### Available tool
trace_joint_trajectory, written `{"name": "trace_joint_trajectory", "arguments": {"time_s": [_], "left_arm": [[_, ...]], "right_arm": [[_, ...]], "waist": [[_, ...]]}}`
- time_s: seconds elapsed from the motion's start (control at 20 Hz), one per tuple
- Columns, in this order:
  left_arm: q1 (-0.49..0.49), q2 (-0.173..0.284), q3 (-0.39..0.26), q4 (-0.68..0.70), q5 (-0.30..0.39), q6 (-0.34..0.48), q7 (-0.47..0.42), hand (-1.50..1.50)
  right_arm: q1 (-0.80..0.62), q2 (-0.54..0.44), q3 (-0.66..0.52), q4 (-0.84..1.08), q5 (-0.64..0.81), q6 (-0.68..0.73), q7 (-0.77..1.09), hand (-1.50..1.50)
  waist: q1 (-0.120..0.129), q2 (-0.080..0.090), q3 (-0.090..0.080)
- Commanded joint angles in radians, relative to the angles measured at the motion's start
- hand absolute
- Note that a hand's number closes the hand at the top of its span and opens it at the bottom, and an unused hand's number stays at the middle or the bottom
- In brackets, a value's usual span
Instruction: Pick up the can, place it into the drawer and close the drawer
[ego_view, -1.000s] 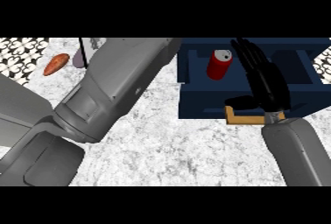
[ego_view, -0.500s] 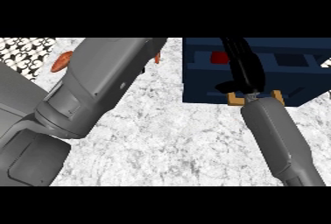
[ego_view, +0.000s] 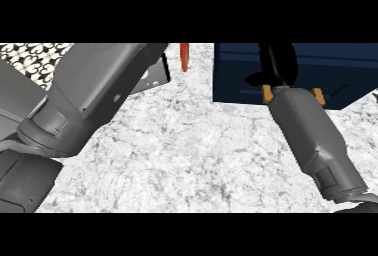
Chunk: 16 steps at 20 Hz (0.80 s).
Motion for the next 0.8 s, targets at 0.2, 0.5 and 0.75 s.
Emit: {"name": "trace_joint_trajectory", "arguments": {"time_s": [0.2, 0.5, 0.75], "left_arm": [[0.108, 0.056, -0.014, -0.130, -0.005, -0.044, 0.045, -1.50], [0.148, 0.126, -0.014, -0.229, -0.011, -0.051, 0.096, -1.50], [0.239, 0.119, -0.032, -0.295, -0.023, -0.038, 0.070, -1.50]], "right_arm": [[-0.166, -0.036, -0.061, 0.195, 0.010, -0.081, -0.019, -1.50], [-0.243, -0.011, -0.078, 0.247, 0.006, -0.100, -0.014, -1.50], [-0.306, -0.001, -0.144, 0.242, -0.077, -0.048, -0.078, -1.50]], "waist": [[0.034, 0.004, 0.000], [0.035, 0.002, 0.000], [0.046, 0.004, 0.001]]}}
